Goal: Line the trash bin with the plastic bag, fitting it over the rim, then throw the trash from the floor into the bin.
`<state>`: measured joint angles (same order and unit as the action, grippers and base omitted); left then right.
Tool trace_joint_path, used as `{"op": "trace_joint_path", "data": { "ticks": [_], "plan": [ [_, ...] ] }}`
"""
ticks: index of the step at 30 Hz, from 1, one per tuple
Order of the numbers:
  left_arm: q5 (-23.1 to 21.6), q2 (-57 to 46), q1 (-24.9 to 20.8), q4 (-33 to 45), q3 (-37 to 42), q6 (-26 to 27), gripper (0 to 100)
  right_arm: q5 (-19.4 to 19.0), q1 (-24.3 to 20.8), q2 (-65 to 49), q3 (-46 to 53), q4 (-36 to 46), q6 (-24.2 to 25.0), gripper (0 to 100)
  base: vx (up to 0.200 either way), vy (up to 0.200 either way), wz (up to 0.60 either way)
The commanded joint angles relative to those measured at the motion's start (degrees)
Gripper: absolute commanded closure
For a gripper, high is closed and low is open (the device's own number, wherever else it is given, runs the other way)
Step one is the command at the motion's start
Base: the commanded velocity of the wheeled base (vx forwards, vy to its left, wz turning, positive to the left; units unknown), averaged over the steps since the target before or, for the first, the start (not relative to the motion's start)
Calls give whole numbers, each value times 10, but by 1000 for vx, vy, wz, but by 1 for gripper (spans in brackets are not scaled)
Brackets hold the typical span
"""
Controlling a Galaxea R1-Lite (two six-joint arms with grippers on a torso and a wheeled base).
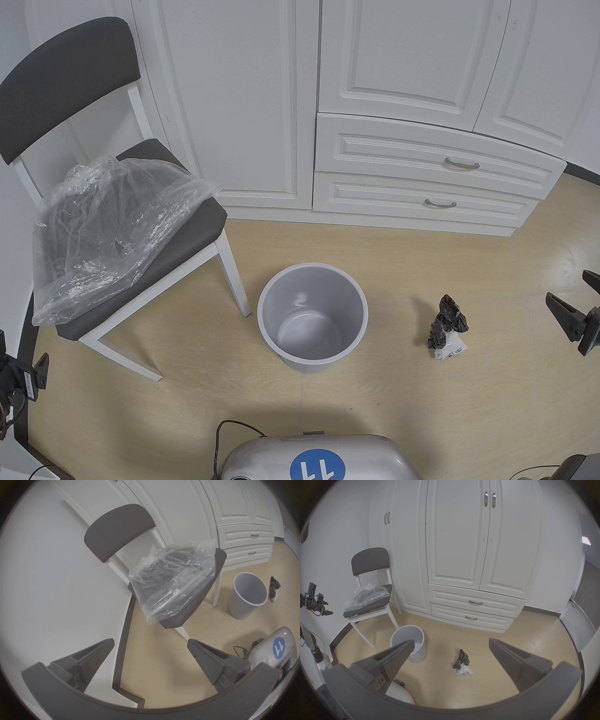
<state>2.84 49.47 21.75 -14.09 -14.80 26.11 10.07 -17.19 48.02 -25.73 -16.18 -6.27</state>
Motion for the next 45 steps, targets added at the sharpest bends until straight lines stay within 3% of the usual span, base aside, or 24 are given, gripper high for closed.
{"op": "trace_joint_path", "data": {
  "ticks": [1, 6, 10, 14, 24, 30, 37, 45],
  "plan": [
    [-28, 55, 45, -19, -4, 5, 0, 1, 8, 1, 4, -14, 1, 0, 0, 0, 0],
    [-63, 118, 73, -80, -6, 1, 0, 1, 9, -9, -4, -16, 6, 0, 0, 0, 0],
    [-137, 178, 135, -146, -2, 1, 0, 1, 9, -13, -5, -16, 6, 0, 0, 0, 0],
    [-187, 205, 166, -156, -4, 3, 0, 1, 10, -14, -3, -15, 7, 0, 0, 0, 0],
    [-192, 247, 160, -197, -2, 0, 0, 0, 12, -26, -5, -15, 16, 0, 0, 0, 0],
    [-199, 250, 129, -204, 25, -4, 0, -1, 2, -30, 3, -9, 17, 0, 0, 0, 0],
    [-200, 219, 103, -226, 3, -51, 0, -3, 1, -27, 5, -14, 17, 0, 0, 0, 0],
    [-200, 227, 115, -227, -15, -86, 0, -8, -6, -18, 4, -14, 18, 0, 0, 0, 0]
  ]
}}
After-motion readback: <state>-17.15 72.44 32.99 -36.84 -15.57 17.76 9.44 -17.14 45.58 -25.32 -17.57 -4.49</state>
